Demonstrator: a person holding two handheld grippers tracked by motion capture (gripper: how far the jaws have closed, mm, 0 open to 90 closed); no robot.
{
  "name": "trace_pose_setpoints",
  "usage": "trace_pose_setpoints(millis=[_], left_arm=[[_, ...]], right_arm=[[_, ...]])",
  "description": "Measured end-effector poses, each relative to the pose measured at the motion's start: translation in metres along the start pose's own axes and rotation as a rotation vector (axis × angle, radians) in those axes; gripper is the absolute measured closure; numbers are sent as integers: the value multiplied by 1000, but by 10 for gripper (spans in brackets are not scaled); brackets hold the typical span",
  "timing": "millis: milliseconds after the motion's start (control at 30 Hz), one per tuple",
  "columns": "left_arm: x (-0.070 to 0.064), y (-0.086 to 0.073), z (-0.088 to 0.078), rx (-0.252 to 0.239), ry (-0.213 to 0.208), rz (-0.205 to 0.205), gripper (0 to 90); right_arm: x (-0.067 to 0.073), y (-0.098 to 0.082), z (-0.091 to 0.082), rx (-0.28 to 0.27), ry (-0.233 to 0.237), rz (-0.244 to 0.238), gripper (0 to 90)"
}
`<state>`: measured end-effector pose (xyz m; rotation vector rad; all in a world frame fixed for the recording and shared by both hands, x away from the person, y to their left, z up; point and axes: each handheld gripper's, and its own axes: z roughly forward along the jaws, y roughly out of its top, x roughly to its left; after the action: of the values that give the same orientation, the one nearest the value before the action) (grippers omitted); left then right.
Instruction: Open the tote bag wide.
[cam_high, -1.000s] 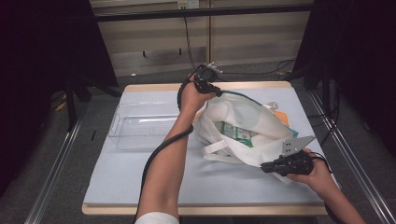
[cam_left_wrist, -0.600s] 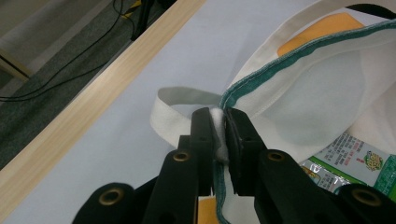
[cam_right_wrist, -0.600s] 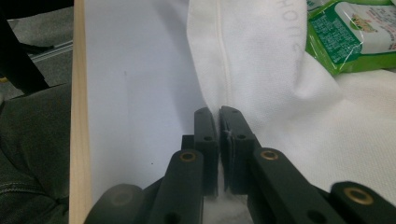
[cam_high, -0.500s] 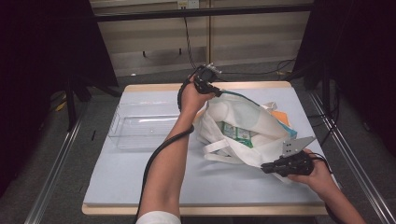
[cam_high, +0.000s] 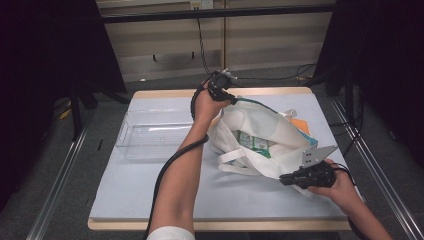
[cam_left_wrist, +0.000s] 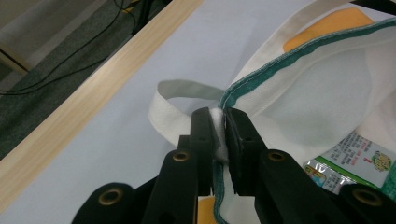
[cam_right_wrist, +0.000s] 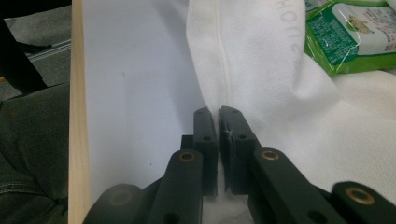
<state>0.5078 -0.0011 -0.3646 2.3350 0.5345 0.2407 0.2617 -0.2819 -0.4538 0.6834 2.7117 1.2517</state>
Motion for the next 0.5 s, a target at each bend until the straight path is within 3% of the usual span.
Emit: trace_pose_setpoints(millis=[500], left_arm=[[-7,2,-10,20,-40,17,754]], right_arm=[[-3,11,-12,-23,-28,16,795]])
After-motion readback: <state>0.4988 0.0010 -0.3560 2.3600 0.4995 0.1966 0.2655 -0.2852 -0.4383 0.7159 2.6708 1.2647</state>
